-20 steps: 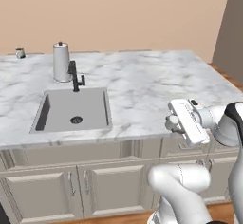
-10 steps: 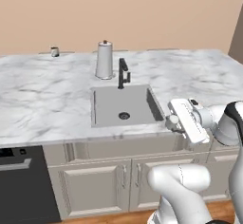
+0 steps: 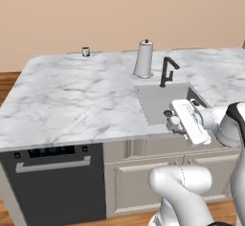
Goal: Pick up the marshmallow and place it in the cup of hot chocolate on the dining counter.
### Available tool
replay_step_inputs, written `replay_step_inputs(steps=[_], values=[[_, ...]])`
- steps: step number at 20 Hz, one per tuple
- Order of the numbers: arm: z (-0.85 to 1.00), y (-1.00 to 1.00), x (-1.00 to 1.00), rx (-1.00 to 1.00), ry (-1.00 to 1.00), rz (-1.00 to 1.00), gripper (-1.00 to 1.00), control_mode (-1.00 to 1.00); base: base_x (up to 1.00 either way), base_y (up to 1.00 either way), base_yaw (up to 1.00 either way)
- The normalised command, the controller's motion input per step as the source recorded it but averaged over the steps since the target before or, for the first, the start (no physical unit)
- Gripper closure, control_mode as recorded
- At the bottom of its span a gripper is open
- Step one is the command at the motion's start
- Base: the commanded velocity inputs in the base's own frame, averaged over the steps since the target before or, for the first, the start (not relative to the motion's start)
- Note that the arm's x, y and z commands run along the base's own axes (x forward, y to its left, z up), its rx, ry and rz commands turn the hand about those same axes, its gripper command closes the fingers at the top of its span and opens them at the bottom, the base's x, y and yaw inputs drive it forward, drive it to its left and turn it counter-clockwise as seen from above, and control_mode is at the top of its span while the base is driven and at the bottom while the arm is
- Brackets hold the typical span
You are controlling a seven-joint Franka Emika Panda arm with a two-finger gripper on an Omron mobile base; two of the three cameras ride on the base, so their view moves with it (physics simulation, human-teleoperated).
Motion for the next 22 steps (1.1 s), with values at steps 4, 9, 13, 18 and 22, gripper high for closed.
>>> replay_step_inputs(steps=[4,9,13,18,22], values=[[0.0,0.0,0.0,0.0,0.0,0.0,1.0,1.0,0.02,1.0,-0.13],[0.0,0.0,0.0,0.0,0.0,0.0,1.0,1.0,0.01,1.0,-0.14],[0.0,0.0,0.0,0.0,0.0,0.0,1.0,1.0,0.0,1.0,-0.14],[0.0,0.0,0.0,0.0,0.0,0.0,1.0,1.0,0.0,1.0,-0.15],[0.0,0.0,0.0,0.0,0.0,0.0,1.0,1.0,0.0,1.0,-0.18]])
